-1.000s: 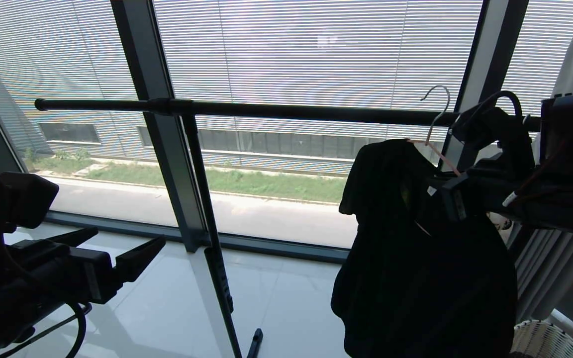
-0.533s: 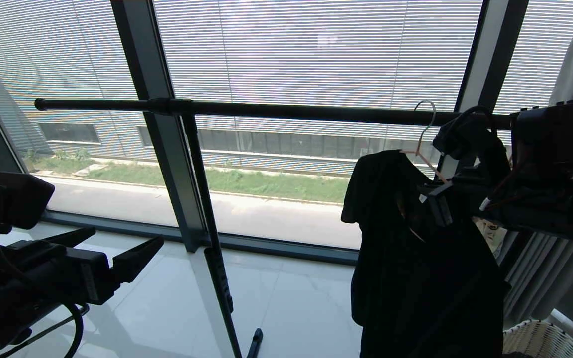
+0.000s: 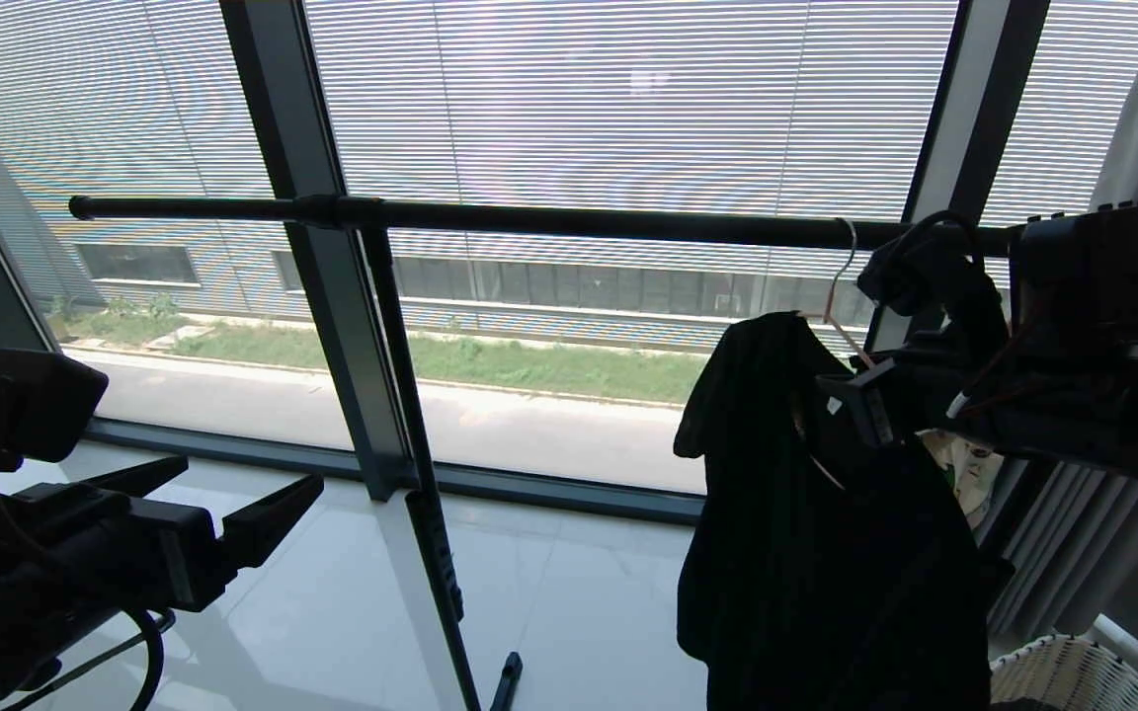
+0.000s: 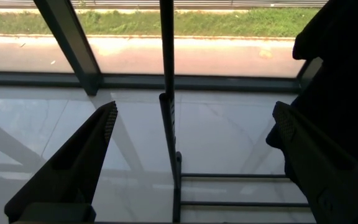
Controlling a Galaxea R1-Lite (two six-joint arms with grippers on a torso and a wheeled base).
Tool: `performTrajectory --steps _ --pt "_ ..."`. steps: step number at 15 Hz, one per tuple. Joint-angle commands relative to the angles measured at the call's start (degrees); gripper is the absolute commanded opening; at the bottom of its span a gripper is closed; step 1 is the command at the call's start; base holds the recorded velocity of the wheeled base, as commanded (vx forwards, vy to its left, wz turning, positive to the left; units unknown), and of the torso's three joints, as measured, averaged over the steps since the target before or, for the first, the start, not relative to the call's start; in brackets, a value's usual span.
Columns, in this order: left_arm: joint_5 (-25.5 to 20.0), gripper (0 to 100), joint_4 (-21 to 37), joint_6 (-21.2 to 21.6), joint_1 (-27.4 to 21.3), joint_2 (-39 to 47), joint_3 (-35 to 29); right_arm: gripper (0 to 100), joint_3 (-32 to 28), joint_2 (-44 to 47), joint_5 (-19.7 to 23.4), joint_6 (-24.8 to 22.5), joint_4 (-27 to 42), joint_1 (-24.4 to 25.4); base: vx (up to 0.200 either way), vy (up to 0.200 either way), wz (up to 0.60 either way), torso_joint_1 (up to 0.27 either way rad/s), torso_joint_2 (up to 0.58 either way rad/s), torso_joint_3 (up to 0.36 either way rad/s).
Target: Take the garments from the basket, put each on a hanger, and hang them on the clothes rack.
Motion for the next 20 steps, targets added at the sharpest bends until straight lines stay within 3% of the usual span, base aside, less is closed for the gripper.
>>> performTrajectory --steps 1,3,7,9,14,20 --pt "0.08 100 -0.03 -0.02 0.08 -0.11 0.00 100 -0.02 -0.61 -0.05 0.54 -0.24 0.11 0.000 0.000 0.00 0.000 0.00 0.000" --pt "2.10 100 -0.03 0.07 0.96 -0.91 0.53 100 0.59 -4.82 -0.23 1.50 0.55 0.02 0.000 0.000 0.00 0.000 0.00 0.000" --pt "9.31 100 -0.03 0.50 2.71 -3.81 1.67 100 0.86 -17.13 -0.49 1.24 12.51 -0.07 0.000 0.000 0.00 0.000 0.00 0.000" --pt "9.40 100 -0.03 1.38 3.94 -5.21 2.47 100 1.03 -21.00 -1.37 0.18 16.11 -0.86 0.000 0.000 0.00 0.000 0.00 0.000" --pt "9.40 100 -0.03 2.17 5.17 -5.48 2.47 100 3.76 -23.63 -2.34 -3.42 16.28 -3.94 -0.200 0.000 0.00 0.002 0.00 0.002" --pt "9.40 100 -0.03 4.28 8.87 -10.40 5.01 100 10.17 -30.49 -2.16 -8.17 16.20 -12.99 -0.200 0.000 0.00 -0.004 0.00 0.005"
